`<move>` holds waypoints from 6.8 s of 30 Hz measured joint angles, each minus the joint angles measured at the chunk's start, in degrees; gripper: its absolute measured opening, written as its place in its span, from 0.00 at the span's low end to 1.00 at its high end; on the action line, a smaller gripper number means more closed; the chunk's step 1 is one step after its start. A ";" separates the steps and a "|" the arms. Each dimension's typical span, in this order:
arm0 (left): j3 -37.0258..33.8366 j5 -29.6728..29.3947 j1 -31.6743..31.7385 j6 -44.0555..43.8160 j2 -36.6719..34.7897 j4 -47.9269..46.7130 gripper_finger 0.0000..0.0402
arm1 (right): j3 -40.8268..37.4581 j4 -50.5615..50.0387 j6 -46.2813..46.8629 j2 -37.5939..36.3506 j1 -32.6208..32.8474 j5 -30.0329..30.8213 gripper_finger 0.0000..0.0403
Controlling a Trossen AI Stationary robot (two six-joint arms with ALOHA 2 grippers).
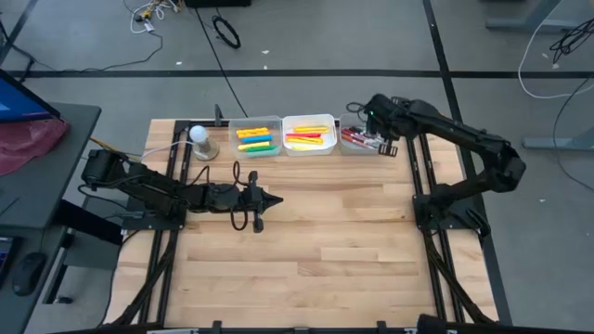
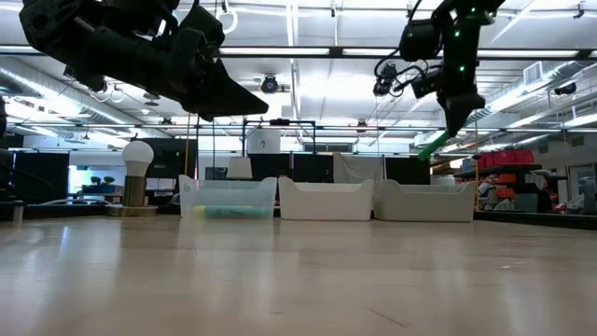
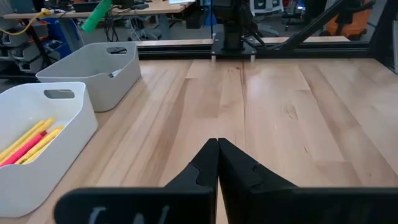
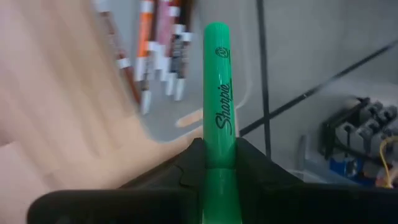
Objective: Pick & Place Markers
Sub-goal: Put the green highlighter pen into the transparent bin
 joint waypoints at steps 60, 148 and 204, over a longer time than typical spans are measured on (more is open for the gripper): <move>8.56 17.47 4.90 5.82 9.35 40.59 0.19 | -32.63 130.23 25.87 11.92 39.04 -31.62 0.19; 26.25 21.53 54.03 14.02 13.14 -46.73 0.20 | -32.92 93.20 32.56 0.14 38.40 -14.55 0.25; 26.29 30.72 52.09 16.10 17.82 -47.61 0.01 | -32.92 93.64 32.10 0.14 38.41 -13.96 0.25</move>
